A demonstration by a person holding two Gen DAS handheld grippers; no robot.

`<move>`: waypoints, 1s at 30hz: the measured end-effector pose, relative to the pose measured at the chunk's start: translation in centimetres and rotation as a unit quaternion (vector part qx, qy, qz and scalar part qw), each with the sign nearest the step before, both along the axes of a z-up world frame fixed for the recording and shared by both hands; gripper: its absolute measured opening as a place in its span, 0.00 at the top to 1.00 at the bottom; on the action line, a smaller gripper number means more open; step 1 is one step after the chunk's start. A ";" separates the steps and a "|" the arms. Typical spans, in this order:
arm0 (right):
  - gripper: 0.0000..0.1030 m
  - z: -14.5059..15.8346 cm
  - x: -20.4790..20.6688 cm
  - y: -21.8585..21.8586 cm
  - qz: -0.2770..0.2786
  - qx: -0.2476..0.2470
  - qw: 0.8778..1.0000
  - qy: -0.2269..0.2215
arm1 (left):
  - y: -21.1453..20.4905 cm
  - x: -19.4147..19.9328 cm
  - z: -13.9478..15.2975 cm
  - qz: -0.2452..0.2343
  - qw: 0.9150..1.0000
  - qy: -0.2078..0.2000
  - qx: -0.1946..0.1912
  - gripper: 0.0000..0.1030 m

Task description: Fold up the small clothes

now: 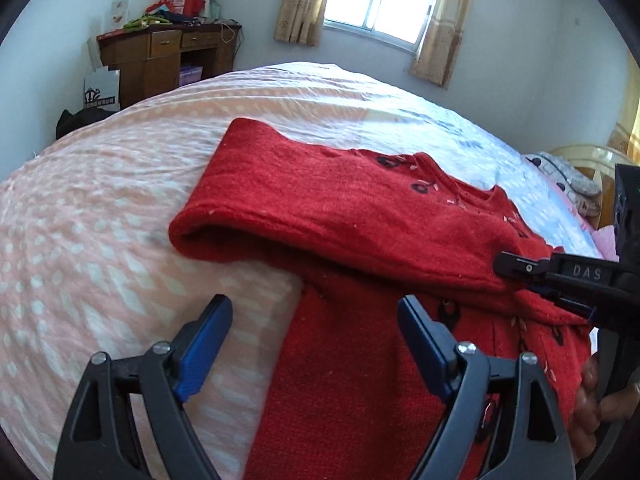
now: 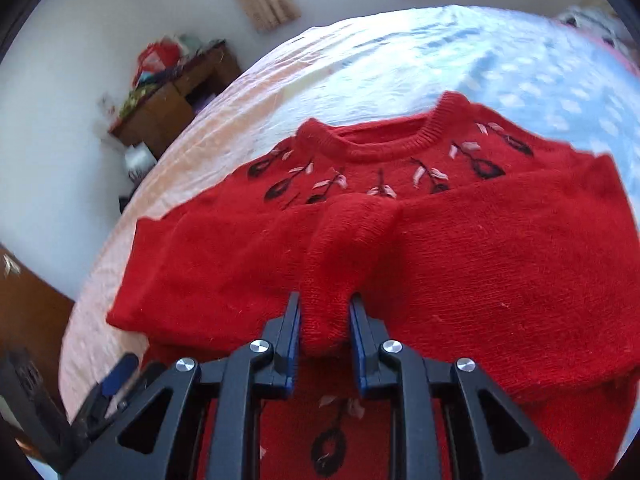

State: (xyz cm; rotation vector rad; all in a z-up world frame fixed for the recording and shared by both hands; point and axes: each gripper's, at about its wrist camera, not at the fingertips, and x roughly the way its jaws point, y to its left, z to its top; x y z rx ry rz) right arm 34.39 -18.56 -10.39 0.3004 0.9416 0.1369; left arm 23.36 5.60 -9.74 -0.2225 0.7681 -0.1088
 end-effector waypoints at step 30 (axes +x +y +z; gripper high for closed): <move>0.79 22.5 -1.1 -0.3 0.037 0.017 0.964 -0.263 | 1.1 4.0 -0.5 0.146 0.989 0.031 0.022 0.14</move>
